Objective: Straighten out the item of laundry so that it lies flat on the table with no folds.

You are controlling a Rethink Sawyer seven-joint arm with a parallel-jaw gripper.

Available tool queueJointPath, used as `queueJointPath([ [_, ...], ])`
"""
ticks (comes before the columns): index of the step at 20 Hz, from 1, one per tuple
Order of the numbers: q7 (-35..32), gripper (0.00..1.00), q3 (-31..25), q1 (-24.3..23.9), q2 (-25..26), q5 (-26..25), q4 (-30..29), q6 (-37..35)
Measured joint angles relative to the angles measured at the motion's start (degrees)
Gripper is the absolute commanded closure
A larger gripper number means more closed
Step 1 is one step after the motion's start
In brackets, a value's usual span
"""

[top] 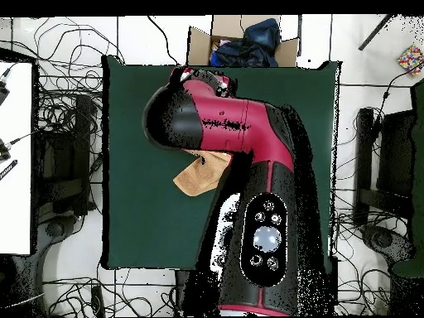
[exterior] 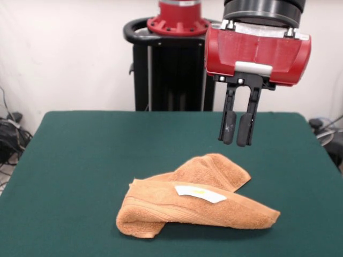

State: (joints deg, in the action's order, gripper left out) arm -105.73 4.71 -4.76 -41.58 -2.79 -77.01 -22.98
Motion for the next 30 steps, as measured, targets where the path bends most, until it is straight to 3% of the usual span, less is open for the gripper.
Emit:
queueJointPath([
  [15,0.0,1.0,0.0,-0.2,-0.1,-0.3,0.0,-1.3],
  [30,0.0,1.0,-1.1,-1.9,-0.4,-6.2,0.0,-13.5],
])
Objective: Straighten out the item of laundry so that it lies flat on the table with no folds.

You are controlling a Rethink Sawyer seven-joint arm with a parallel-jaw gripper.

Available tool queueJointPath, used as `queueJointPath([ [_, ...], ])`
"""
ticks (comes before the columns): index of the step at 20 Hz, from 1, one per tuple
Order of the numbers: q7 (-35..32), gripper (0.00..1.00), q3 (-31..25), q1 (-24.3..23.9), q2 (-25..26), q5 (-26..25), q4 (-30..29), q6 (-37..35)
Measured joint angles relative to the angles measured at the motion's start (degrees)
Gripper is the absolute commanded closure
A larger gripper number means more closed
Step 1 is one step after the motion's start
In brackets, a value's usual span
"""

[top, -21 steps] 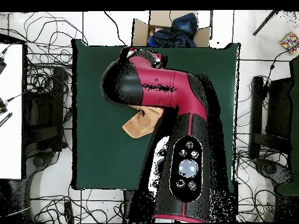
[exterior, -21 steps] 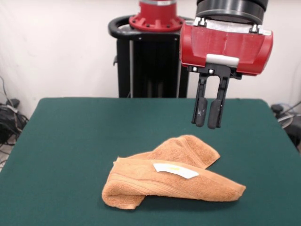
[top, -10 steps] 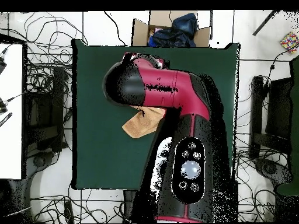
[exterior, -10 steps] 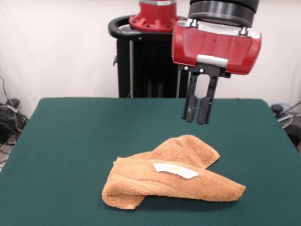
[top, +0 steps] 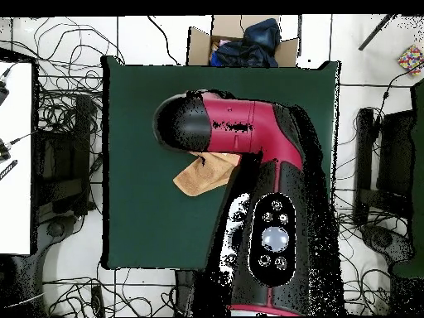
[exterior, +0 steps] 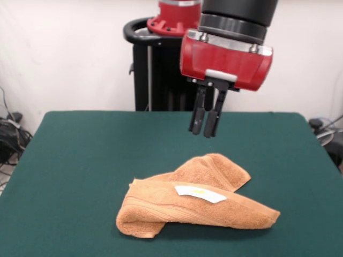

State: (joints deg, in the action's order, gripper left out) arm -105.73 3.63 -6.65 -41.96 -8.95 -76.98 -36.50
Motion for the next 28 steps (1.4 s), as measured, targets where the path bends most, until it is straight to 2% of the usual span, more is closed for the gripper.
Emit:
queueJointPath([
  [21,0.0,1.0,-3.4,-4.4,-1.6,-0.4,0.0,-0.1],
  [28,0.1,1.0,-3.7,-4.4,-1.7,-2.3,0.0,-0.2],
])
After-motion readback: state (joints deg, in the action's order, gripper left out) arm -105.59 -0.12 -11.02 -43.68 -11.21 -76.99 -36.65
